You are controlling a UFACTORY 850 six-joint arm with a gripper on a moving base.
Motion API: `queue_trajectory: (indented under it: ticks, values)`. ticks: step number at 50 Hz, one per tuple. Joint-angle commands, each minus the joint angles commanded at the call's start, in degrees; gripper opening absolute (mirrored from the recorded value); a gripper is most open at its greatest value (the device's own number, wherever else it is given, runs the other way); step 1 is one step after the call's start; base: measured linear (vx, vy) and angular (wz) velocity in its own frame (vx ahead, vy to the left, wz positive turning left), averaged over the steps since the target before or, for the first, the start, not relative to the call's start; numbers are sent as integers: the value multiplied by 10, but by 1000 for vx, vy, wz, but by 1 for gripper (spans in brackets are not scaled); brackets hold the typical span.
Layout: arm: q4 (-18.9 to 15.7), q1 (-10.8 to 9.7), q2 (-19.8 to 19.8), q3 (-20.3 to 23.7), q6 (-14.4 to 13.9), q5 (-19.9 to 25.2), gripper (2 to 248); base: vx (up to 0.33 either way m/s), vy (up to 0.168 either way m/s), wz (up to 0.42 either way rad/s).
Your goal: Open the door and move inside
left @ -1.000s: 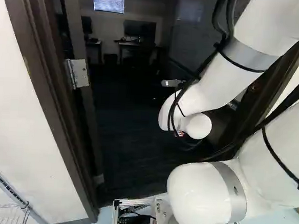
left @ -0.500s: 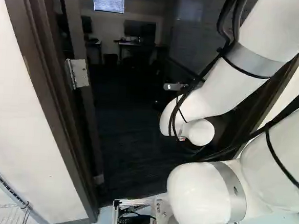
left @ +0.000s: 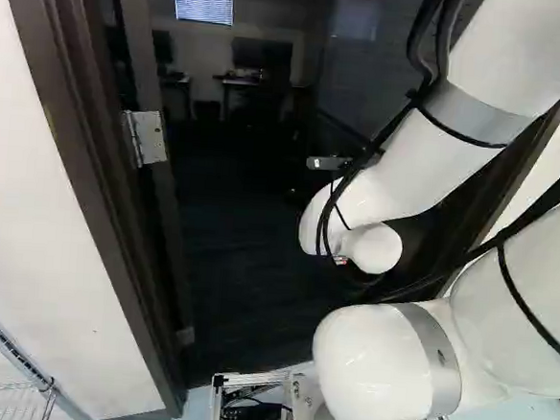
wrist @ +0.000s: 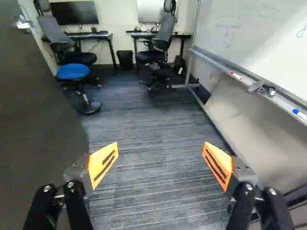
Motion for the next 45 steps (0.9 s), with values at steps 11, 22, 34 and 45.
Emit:
queue_trajectory:
  ticks: [11,22,34,45]
  values:
    - [0,0,0,0,0,0,247,20,14,19]
    - [0,0,0,0,0,0,247,18,1,-5]
    - [0,0,0,0,0,0,247,0,0,0]
    - [0,0,0,0,0,0,247,28,2,-1]
